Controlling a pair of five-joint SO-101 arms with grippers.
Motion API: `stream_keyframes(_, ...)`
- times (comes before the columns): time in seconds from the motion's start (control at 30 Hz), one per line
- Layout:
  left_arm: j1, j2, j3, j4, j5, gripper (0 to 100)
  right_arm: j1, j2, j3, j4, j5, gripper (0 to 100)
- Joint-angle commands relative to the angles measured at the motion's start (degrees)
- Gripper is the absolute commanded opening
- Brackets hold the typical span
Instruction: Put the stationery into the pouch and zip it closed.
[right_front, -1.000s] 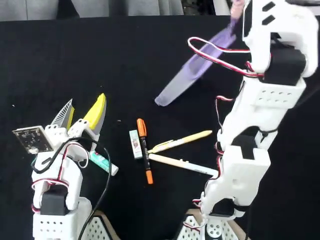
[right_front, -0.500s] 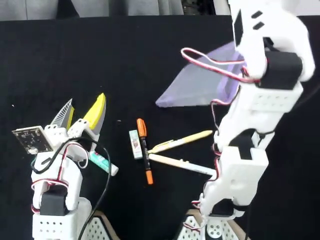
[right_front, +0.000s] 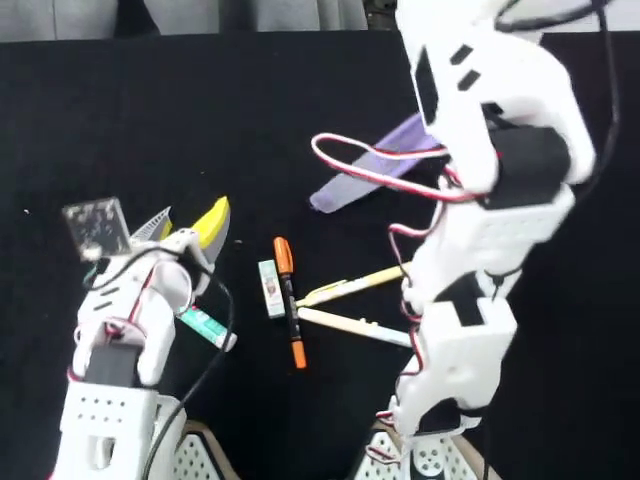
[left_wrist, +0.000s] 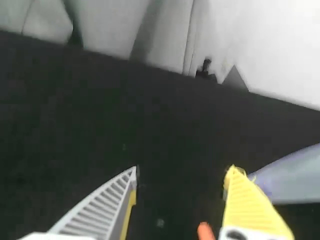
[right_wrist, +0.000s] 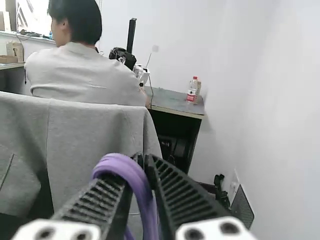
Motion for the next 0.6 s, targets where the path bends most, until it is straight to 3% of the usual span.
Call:
stream_keyframes(0.0,0.22,15.03,-7.25,-4.48,-0.09,28,-0.88,-5.93,-1.63,2.37,0.88,1.5)
stream_keyframes(0.17,0.4,27.08,-11.21,-6.86,-0.09,28,-0.88,-9.63,-1.98,6.24,0.79,1.5)
stream_keyframes(0.57,6.46,32.88,-19.82,3.87,0.0,28,-0.79,-8.75,-2.07,15.03,0.88,1.5)
